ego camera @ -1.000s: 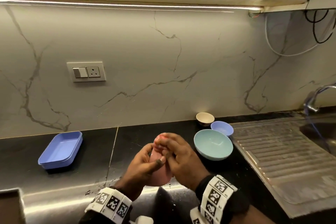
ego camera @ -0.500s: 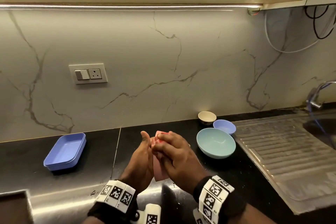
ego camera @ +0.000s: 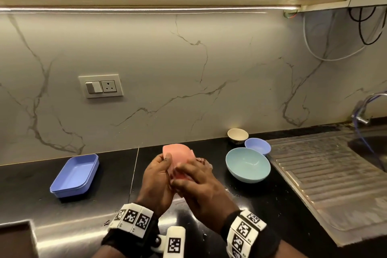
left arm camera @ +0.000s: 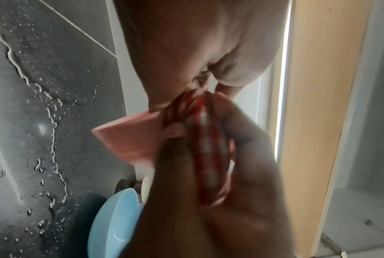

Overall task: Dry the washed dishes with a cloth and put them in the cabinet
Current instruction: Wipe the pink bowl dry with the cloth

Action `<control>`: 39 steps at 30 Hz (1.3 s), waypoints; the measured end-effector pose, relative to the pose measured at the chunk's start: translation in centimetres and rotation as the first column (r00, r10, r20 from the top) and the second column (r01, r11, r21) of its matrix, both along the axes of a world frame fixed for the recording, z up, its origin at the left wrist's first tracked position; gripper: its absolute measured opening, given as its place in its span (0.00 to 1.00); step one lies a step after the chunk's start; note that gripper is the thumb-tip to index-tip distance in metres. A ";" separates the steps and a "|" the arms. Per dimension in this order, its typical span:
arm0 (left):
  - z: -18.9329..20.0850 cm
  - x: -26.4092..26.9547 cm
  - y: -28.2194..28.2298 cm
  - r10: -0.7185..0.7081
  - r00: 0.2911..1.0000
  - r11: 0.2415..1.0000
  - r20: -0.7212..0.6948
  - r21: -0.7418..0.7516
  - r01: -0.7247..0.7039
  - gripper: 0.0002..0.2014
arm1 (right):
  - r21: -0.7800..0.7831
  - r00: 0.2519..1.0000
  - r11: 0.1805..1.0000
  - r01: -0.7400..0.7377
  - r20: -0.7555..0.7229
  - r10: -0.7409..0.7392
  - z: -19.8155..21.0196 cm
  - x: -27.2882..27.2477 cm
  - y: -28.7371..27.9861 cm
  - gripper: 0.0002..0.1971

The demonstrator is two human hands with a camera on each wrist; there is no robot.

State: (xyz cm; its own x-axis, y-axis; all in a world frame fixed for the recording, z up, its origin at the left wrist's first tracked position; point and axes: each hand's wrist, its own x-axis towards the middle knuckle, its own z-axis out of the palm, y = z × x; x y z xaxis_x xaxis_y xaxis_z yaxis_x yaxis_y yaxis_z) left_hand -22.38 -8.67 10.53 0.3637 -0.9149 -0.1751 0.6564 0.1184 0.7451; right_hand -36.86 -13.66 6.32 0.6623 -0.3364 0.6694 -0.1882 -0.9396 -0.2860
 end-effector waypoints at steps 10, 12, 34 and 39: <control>0.0 1.1 1.3 0.036 0.999 0.999 0.008 0.000 -0.036 0.16 | 0.829 0.818 0.491 -0.267 0.465 -0.340 -2.8 -1.5 -0.4 0.17; -0.4 1.2 1.9 -0.056 0.998 0.998 0.017 0.003 0.056 0.19 | 0.873 0.757 0.260 -0.413 0.488 -0.435 -1.6 -1.7 -1.7 0.13; -0.2 1.3 3.7 -0.299 0.803 0.933 0.516 -0.018 0.359 0.32 | 0.687 0.975 0.720 -0.094 0.208 -0.072 5.3 -0.8 -5.0 0.12; -0.4 1.1 3.9 -0.288 0.857 0.935 0.427 -0.069 0.348 0.39 | 0.911 0.923 0.337 -0.238 0.320 -0.214 4.0 -1.2 -3.7 0.15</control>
State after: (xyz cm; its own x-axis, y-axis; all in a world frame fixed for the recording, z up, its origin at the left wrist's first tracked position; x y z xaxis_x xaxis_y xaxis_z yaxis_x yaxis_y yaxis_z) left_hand -21.30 -4.76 10.10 0.0599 -0.9964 0.0604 0.3217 0.0765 0.9438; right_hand -38.06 -17.41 10.35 0.4885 -0.8689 0.0793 0.1365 -0.0137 -0.9905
